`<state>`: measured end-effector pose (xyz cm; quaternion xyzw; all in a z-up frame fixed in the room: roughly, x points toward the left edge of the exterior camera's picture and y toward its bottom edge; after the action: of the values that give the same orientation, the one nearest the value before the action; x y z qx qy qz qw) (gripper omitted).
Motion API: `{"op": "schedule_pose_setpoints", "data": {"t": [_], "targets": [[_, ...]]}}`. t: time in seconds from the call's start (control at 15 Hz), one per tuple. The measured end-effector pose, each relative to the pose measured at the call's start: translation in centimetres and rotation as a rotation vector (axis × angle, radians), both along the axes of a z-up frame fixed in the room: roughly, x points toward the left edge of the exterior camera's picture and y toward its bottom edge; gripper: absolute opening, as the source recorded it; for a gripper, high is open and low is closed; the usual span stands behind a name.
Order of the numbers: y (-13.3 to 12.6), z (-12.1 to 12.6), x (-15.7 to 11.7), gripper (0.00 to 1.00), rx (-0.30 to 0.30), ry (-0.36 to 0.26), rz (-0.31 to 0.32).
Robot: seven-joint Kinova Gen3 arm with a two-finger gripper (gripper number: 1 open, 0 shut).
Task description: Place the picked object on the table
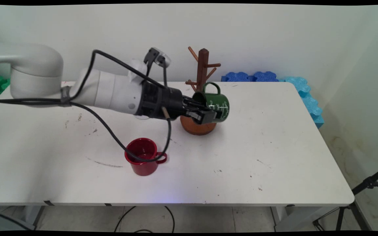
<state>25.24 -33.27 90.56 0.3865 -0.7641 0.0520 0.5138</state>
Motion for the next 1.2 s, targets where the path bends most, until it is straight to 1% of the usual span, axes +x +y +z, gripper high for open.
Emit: {"op": "schedule_pose_setpoints", "data": {"t": [0.4,0.6,0.73,0.93,1.07,1.2], "targets": [[-0.5,0.6,3.0,0.0,-0.007,-0.044,-0.011],[-0.5,1.1,4.0,0.0,-0.028,-0.066,-0.042],[-0.6,1.9,4.2,0.0,-0.042,-0.094,-0.072],[-0.8,3.3,4.6,0.0,-0.049,-0.154,-0.108],[-0.8,4.2,5.0,0.0,-0.045,-0.208,-0.13],[-0.9,5.0,5.6,0.0,-0.036,-0.275,-0.153]]}}
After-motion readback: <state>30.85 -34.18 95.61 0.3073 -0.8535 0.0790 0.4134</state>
